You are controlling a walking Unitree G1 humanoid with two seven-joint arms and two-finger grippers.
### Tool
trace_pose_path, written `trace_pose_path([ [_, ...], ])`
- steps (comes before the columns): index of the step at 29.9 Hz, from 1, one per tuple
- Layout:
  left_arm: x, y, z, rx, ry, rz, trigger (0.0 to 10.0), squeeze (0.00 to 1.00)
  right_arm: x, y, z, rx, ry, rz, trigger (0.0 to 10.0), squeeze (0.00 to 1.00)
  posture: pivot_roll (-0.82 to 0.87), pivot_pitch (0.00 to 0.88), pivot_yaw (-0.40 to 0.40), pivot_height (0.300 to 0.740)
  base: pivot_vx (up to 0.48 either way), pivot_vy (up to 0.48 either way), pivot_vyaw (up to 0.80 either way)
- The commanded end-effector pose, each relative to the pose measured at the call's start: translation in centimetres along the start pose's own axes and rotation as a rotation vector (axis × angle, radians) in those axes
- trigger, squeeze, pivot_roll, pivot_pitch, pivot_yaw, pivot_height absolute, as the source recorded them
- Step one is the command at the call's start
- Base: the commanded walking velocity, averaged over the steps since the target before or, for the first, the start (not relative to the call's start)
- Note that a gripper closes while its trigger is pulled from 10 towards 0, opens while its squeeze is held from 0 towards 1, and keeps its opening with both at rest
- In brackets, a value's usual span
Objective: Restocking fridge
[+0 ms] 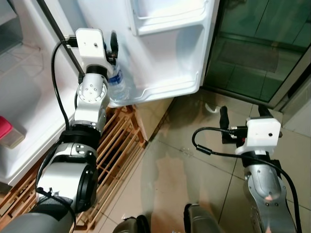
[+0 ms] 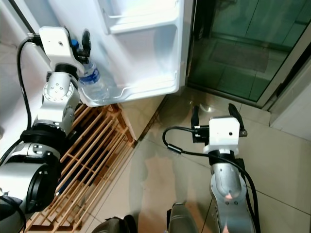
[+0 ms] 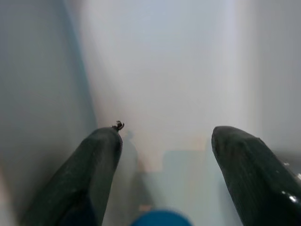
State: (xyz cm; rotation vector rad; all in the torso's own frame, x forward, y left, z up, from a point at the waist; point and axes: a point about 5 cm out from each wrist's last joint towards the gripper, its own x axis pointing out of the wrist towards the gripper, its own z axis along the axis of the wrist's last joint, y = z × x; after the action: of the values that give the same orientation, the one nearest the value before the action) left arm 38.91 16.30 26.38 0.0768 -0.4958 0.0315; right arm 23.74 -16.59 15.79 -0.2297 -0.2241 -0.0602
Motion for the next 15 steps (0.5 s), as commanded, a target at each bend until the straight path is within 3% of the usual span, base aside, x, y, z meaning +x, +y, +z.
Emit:
trace_pose_path([
  [1, 0.4, 2.5, 2.4, 0.021, -0.073, 0.05, 10.0, 1.0, 0.2, 0.5, -0.1, 0.026, -0.004, 0.028, 10.0, 0.0, -0.25, 0.111, 0.101, 0.74, 0.0, 0.0, 0.0],
  [3, 0.4, 2.5, 2.4, 0.021, -0.073, 0.05, 10.0, 1.0, 0.2, 0.5, -0.1, 0.026, -0.004, 0.028, 10.0, 0.0, -0.25, 0.111, 0.101, 0.74, 0.0, 0.0, 0.0],
  [8, -0.6, 2.9, 4.7, 0.009, -0.116, -0.015, 10.0, 1.0, 0.5, 0.5, -0.1, 0.032, -0.009, 0.038, 10.0, 0.0, -0.22, 0.114, 0.084, 0.74, 0.0, 0.0, 0.0],
  [11, -2.8, 2.0, 6.0, 0.02, -0.135, -0.147, 10.0, 1.0, 0.6, 0.2, -0.3, 0.036, -0.006, 0.042, 10.0, 0.0, -0.2, 0.112, 0.068, 0.74, 0.0, 0.0, 0.0],
  [15, -4.6, 1.5, 6.7, 0.018, -0.13, -0.231, 10.0, 1.0, 0.9, 0.4, -0.5, 0.045, -0.001, 0.056, 10.0, 0.0, -0.17, 0.106, 0.055, 0.74, 0.0, 0.0, 0.0],
])
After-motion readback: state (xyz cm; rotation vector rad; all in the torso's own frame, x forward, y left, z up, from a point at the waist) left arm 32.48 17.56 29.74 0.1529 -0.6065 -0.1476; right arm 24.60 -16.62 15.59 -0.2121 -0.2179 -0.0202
